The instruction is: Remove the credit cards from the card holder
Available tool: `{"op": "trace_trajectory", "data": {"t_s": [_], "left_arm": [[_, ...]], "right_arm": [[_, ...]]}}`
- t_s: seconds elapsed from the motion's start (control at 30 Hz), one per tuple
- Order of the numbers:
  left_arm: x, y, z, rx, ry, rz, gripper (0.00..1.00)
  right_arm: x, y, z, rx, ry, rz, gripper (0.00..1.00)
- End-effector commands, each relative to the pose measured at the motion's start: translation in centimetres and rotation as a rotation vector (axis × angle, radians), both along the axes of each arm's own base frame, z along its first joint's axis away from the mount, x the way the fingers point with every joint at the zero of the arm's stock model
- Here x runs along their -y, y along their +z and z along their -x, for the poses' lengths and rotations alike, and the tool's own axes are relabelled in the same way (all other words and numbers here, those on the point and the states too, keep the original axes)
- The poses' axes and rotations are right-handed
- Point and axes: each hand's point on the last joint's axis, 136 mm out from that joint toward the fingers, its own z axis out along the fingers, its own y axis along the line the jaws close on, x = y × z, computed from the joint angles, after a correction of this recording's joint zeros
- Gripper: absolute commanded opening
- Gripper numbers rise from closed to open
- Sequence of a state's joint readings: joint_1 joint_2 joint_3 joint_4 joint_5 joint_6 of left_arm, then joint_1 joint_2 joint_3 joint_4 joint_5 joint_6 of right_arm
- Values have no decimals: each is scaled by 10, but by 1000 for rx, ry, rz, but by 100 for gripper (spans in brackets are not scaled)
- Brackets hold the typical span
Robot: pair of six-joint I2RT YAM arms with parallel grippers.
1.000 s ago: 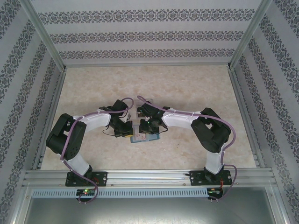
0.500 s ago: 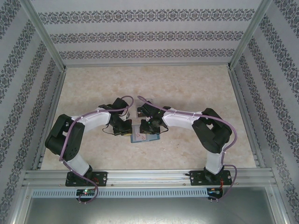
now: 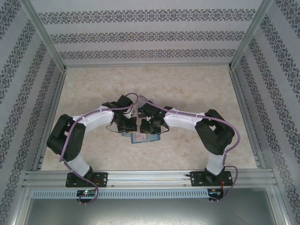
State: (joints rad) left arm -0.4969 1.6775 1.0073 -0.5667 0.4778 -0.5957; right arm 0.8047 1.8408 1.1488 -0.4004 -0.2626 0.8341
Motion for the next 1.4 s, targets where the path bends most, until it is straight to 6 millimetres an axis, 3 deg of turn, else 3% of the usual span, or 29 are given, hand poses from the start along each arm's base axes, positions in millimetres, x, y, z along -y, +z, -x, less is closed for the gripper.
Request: {"op": "trace_trajectory", "data": {"t_s": [0.0, 0.43, 1.03, 1.37], "left_arm": [[7, -5, 3, -15, -23, -7, 4], [-14, -35, 17, -65, -38, -123, 4], [-17, -39, 19, -73, -51, -140, 4], [-19, -45, 23, -92, -56, -154, 4]], "right_arm": [[8, 6, -3, 18, -13, 8, 25], [10, -4, -4, 4, -4, 29, 26], [7, -22, 1, -46, 6, 11, 25], [1, -17, 3, -58, -3, -55, 24]]}}
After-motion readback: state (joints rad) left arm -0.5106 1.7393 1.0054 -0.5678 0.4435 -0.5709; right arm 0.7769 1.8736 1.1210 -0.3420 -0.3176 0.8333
